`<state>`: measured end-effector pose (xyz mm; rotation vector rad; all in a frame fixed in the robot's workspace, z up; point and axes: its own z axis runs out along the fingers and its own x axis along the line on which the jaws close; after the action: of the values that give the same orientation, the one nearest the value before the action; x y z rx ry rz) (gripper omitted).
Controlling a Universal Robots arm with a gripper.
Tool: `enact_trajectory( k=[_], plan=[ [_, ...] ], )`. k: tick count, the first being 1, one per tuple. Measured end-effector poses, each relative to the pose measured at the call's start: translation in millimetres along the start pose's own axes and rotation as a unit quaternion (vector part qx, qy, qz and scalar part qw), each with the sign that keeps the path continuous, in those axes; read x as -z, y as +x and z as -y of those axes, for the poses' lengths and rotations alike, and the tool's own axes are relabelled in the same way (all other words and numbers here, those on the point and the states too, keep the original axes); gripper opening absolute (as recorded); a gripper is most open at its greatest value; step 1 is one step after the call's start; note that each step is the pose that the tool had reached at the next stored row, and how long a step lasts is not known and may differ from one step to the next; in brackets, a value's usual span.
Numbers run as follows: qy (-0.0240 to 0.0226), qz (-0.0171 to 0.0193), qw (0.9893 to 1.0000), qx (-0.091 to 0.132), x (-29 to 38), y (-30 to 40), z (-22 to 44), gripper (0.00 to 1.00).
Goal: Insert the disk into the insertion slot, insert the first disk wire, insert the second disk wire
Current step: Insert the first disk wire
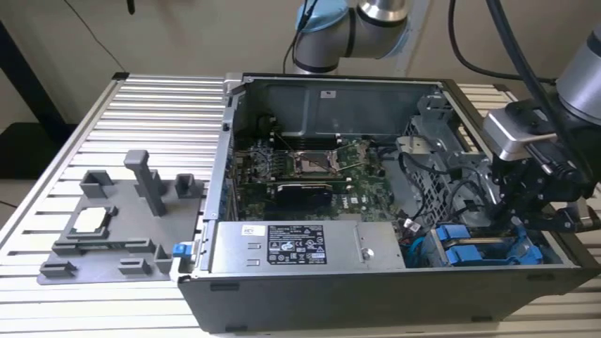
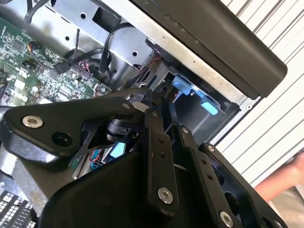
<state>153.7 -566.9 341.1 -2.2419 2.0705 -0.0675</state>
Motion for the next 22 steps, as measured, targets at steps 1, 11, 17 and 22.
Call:
enact_trajectory(
  k=[1,11,17,22],
  plan=[
    [0.0001,-0.0001,1.0,-0.001,-0.1,0.0,0.0,0.19],
    [0.0005,-0.0003,0.9999,-0.015,-2.5,0.2,0.4,0.19],
    [0.0008,-0.0001,0.9998,-0.019,-4.2,0.3,0.4,0.19],
    [0.0008,-0.0012,0.9997,-0.025,-8.8,0.5,-0.1,0.19]
  ],
)
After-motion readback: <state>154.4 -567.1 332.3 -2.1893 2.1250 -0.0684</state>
